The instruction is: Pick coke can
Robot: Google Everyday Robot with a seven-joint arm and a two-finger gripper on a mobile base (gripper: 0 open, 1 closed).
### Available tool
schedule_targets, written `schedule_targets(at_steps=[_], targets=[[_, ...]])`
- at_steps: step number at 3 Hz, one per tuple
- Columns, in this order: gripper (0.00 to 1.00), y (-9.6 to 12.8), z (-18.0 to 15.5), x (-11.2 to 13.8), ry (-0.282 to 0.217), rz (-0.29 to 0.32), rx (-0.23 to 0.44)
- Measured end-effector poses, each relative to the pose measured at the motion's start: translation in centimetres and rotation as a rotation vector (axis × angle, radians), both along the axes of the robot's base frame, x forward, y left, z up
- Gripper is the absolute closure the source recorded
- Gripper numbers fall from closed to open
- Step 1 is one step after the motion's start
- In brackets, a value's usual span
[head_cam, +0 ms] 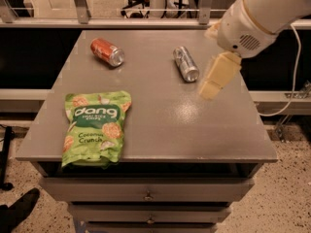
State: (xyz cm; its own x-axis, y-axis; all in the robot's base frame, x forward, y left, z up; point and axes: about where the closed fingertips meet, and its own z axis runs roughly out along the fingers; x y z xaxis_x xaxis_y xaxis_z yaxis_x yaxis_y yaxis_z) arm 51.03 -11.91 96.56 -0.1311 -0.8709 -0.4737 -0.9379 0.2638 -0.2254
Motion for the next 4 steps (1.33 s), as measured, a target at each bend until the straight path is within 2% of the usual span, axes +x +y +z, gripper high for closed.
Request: schedule_targets(at_steps=[1, 2, 3, 4], targets=[[0.00, 4.5, 1.3, 4.1, -0.035, -0.009, 0.118], [0.00, 4.5, 1.3, 4.1, -0.035, -0.009, 0.118], [0.00, 6.8, 0.4, 6.0, -0.050, -0.026, 0.194], [0.00, 10.8, -1.2, 9.6, -0.053, -0.037, 0.282]])
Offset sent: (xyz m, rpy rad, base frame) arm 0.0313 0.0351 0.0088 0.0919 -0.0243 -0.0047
